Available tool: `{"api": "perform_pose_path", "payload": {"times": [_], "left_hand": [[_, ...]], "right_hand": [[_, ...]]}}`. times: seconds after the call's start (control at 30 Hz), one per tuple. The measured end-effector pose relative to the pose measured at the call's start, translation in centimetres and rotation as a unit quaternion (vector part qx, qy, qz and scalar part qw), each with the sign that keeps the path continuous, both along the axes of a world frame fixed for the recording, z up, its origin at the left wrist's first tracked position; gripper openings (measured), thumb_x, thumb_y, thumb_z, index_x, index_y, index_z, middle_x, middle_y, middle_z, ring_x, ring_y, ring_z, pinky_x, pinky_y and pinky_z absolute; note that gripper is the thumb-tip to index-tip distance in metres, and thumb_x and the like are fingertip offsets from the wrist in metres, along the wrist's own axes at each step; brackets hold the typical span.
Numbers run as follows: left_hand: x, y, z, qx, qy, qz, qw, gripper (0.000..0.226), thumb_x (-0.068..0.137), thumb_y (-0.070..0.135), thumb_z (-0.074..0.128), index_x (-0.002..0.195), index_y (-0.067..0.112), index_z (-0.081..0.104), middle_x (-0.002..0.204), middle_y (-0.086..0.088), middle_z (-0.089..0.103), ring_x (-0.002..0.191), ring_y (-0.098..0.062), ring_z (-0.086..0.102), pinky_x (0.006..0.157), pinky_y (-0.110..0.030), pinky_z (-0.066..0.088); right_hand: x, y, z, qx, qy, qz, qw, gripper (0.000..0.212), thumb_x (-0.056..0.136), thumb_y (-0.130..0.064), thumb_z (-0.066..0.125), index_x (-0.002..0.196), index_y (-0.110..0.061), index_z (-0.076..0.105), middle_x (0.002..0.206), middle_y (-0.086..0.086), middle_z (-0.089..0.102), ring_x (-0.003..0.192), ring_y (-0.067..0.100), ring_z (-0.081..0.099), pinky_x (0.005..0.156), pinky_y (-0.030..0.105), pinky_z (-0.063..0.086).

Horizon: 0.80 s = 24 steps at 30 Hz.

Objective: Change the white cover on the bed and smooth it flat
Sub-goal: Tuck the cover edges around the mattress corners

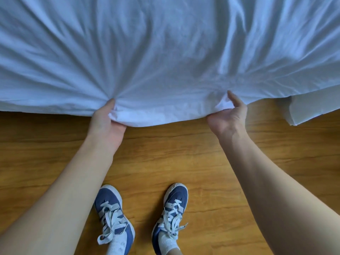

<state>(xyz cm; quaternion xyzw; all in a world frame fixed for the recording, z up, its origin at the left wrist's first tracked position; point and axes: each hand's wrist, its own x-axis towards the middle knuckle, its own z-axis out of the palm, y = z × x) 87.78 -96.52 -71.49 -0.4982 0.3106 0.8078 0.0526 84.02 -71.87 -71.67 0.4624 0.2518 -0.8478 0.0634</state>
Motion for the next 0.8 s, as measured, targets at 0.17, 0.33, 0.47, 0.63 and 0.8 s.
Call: {"api": "perform_pose_path", "payload": {"times": [0.17,0.33,0.47,0.63,0.8], "left_hand": [[1.7,-0.4,0.6,0.056,0.076,0.067,0.993,0.050,0.090,0.007,0.039,0.138,0.006,0.051,0.131,-0.014,0.060,0.117,-0.034,0.061,0.102,-0.048,0.045],[1.7,1.1,3.1,0.053,0.119,0.027,0.991,0.052,0.089,0.015,0.054,0.141,0.008,0.048,0.135,-0.013,0.058,0.120,-0.030,0.059,0.104,-0.046,0.045],[1.5,2.3,4.3,0.059,0.117,-0.018,0.991,0.045,0.099,0.029,0.048,0.139,0.008,0.049,0.135,-0.012,0.058,0.123,-0.028,0.057,0.105,-0.044,0.044],[1.3,2.9,3.8,-0.086,-0.010,0.017,0.996,0.023,0.095,0.026,0.061,0.114,0.013,0.064,0.109,-0.001,0.073,0.101,-0.016,0.069,0.095,-0.041,0.053],[-0.9,3.7,2.9,-0.196,-0.106,-0.016,0.975,0.012,0.094,0.034,0.061,0.098,0.023,0.058,0.095,0.010,0.068,0.084,-0.008,0.068,0.084,-0.034,0.058]], "right_hand": [[0.2,2.3,1.1,-0.016,0.027,-0.069,0.997,0.042,0.085,-0.024,0.066,0.124,-0.010,0.062,0.115,0.013,0.069,0.111,0.030,0.064,0.103,0.043,0.046],[2.0,2.8,1.9,0.118,-0.050,0.004,0.992,0.034,0.088,-0.038,0.067,0.109,-0.011,0.067,0.102,0.007,0.074,0.095,0.023,0.071,0.093,0.040,0.053],[3.8,3.5,1.7,0.236,-0.104,0.001,0.966,0.040,0.087,-0.035,0.070,0.120,-0.013,0.063,0.108,-0.002,0.072,0.098,0.015,0.070,0.085,0.030,0.056],[4.1,3.8,0.6,0.373,-0.149,0.028,0.915,0.012,0.092,-0.034,0.063,0.090,-0.023,0.061,0.098,-0.004,0.069,0.094,0.015,0.066,0.091,0.032,0.051],[0.6,4.3,-1.6,0.465,-0.196,0.121,0.855,0.033,0.088,-0.047,0.056,0.076,-0.016,0.054,0.080,-0.001,0.060,0.090,0.027,0.064,0.086,0.038,0.053]]}}
